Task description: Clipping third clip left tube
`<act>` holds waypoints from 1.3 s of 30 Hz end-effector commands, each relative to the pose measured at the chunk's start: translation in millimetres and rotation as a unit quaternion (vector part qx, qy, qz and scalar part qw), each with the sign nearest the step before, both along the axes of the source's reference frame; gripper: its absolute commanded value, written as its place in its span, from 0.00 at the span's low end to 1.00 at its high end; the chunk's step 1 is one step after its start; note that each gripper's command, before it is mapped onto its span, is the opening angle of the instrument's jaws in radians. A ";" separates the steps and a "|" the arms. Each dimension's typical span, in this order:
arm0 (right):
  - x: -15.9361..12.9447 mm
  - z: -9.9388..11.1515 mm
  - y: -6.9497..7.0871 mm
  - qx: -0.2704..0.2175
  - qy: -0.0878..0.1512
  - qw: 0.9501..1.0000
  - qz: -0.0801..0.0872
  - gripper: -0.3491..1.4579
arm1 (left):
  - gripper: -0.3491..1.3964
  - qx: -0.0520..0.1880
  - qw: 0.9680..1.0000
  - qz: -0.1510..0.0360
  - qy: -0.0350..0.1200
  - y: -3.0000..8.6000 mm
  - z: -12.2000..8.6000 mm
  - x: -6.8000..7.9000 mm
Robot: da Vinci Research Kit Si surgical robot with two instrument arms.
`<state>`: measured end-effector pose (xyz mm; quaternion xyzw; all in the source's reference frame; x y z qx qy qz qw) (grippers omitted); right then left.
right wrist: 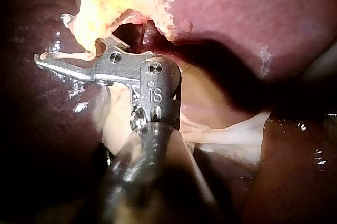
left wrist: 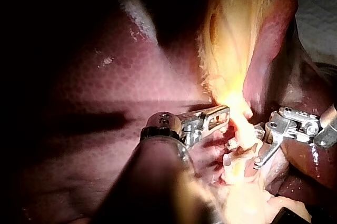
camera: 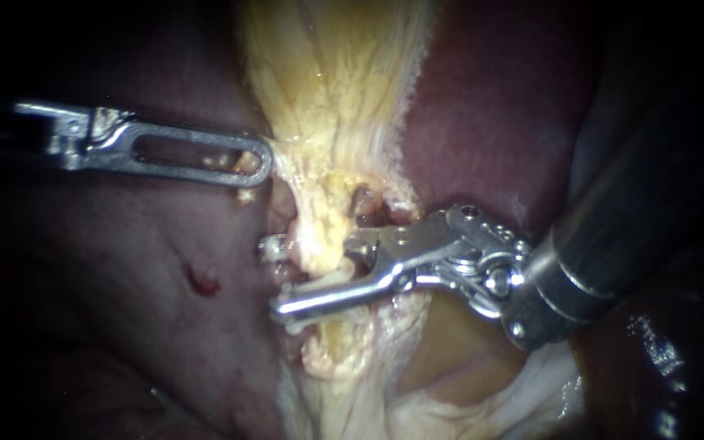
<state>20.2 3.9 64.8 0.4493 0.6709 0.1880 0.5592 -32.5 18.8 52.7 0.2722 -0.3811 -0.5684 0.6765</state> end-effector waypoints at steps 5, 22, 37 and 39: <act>-0.1 0.1 -0.2 0.002 0.008 1.000 -0.005 0.41 | 0.00 0.000 1.000 0.000 0.000 0.0 0.0 0.0; -0.3 1.0 0.0 0.002 0.009 1.000 -0.002 0.21 | 0.00 0.000 1.000 0.000 0.000 0.1 0.2 0.1; -0.6 1.2 -0.4 -0.004 -0.003 1.000 -0.004 0.00 | 0.00 0.000 1.000 0.000 0.000 0.1 0.3 0.1; -0.5 1.3 -0.5 -0.006 -0.006 1.000 -0.004 0.00 | 0.00 0.000 1.000 0.000 0.000 0.1 0.3 0.1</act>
